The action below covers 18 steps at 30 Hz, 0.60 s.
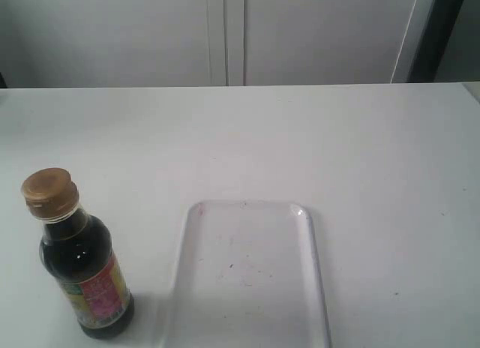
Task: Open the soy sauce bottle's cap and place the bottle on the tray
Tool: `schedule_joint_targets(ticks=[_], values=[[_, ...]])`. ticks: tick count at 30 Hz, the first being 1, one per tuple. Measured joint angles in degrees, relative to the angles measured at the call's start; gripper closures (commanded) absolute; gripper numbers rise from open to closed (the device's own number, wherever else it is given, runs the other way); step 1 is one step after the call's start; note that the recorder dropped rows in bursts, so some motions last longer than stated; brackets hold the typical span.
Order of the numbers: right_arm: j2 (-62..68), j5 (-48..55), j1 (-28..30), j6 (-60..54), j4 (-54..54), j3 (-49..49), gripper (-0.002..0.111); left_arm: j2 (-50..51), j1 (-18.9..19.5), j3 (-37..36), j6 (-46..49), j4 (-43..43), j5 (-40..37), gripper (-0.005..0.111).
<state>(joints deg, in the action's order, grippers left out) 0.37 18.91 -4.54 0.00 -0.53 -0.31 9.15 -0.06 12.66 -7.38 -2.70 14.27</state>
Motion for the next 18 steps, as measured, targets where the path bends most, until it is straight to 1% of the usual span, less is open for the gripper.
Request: schedule_joint_targets(ticks=[5,10,13,16,18], values=[[0.0,0.0,0.0,0.0,0.0,0.0,0.108,6.87,0.0,5.42,-1.74,3.52,0.5,0.107],[0.0,0.0,0.0,0.0,0.0,0.0,0.108,14.01,0.0,10.68,-9.85,12.5,2.86,0.107],[0.0,0.0,0.0,0.0,0.0,0.0,0.108,18.26,0.0,12.83,-18.87,20.8,6.3,0.107],[0.0,0.0,0.0,0.0,0.0,0.0,0.108,22.69,0.0,14.36,-30.07,32.0,11.43,0.107],[0.0,0.0,0.0,0.0,0.0,0.0,0.108,25.15,0.0,14.92,-35.8,38.14,15.55,0.107]])
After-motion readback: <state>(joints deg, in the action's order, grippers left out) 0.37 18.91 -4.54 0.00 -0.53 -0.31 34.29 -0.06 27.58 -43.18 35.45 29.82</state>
